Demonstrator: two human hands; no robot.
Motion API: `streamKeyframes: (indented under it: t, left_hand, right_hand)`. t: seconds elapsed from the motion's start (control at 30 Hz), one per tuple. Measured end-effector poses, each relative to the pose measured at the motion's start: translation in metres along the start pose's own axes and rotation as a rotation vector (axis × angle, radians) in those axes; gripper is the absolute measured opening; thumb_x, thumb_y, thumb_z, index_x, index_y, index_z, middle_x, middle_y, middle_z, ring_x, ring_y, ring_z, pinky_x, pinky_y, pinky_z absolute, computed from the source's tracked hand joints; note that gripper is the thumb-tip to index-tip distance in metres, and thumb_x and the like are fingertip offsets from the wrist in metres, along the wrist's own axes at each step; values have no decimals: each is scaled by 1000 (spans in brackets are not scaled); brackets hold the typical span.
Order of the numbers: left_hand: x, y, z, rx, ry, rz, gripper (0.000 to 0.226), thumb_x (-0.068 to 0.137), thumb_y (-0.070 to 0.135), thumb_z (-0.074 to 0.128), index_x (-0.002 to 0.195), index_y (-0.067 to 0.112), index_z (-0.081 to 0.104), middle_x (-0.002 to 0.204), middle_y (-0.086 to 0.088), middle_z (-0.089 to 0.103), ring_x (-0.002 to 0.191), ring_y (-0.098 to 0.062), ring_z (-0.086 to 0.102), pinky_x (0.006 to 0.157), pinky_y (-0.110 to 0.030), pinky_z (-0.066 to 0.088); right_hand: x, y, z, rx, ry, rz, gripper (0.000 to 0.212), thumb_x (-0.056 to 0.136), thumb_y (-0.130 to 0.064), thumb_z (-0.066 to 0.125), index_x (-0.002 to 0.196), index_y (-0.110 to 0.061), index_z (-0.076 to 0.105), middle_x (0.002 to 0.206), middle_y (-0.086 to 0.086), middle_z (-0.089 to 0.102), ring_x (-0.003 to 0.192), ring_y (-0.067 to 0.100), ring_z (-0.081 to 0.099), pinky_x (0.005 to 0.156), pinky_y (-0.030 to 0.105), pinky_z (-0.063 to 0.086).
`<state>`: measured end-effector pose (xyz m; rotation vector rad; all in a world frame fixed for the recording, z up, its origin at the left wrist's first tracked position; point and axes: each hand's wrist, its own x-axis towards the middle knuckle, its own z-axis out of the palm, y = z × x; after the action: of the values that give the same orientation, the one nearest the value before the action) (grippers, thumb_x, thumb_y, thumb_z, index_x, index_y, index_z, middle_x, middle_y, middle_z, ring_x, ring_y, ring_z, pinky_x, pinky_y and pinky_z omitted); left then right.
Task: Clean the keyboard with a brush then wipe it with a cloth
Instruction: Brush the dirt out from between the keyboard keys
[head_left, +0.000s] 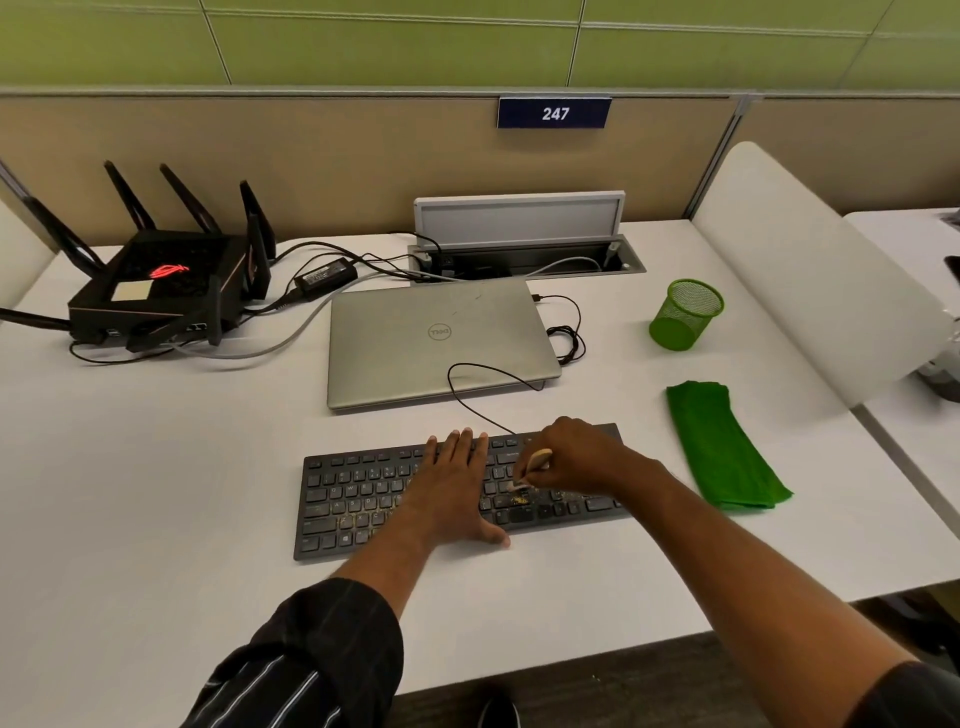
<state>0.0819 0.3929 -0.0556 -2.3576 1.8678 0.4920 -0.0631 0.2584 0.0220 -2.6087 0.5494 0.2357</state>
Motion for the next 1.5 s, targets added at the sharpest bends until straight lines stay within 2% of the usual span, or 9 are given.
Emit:
streamKeyframes:
  t: [0.13,0.33,0.5,0.63,0.83,1.07,1.27,1.4,1.5]
  left_hand:
    - [-1,0,0,-1,-2,3,140,70,85,65,160,11,-13,169,-16,-8,156,-33,-9,123,-50,-9]
    - [0,0,0,10,-6,3,139,71,85,64,160,10,-13,169,-16,-8,156,-33,-9,124,-51,-7]
    - [-1,1,-1,-1,-7,1,138,72,83,65,160,11,-14,169,-16,-8,156,-32,-10,124,-50,-8]
    - [-1,0,-1,-1,-10,2,138,72,83,65,159,12,-14,169,-16,-9,156,-32,-10,123,-50,-8]
    - [0,-1,2,-5,-11,-3,140,70,85,65,160,13,-14,169,-15,-8,156,-32,-9,125,-55,-5]
    - [-1,-2,3,-13,-20,-10,140,69,86,64,159,14,-15,169,-14,-11,156,-31,-11,123,-59,-5]
    - [-3,-5,3,-8,-5,-11,140,68,88,62,160,13,-13,169,-14,-8,156,-30,-9,123,-62,-4]
    - [-5,-7,4,-3,-5,-19,139,68,90,59,160,13,-12,169,-14,-8,156,-30,-10,122,-63,-4]
    - [-5,-8,4,1,-8,-21,139,69,90,58,160,12,-13,169,-14,-9,156,-30,-11,122,-62,-5]
  right_hand:
    - [0,3,0,-12,-15,-9,14,83,-25,71,95,-27,79,95,-8,77,85,8,67,78,33,55]
    - [-2,2,-2,84,91,-15,14,83,-24,74,94,-27,80,90,-8,77,79,7,67,74,29,53]
    - [-2,1,4,22,33,-40,16,86,-24,71,99,-24,79,97,-6,77,87,11,68,79,30,53]
    - [-1,5,4,69,26,-11,13,82,-24,72,93,-25,79,92,-8,77,82,6,67,77,33,55]
    - [-1,2,3,192,173,26,11,84,-24,73,92,-26,80,93,-9,77,82,4,68,76,27,54]
    - [1,1,6,60,59,9,13,83,-21,70,94,-24,78,91,-6,77,83,11,67,77,31,54]
    - [5,-5,10,243,219,43,12,82,-20,73,91,-23,80,90,-10,77,79,1,68,74,25,56]
    - [12,-11,18,297,276,114,8,85,-24,74,90,-19,76,85,-8,74,76,3,68,73,26,57]
    - [14,-13,26,296,251,158,10,85,-26,75,87,-17,73,80,-4,72,72,7,67,70,27,57]
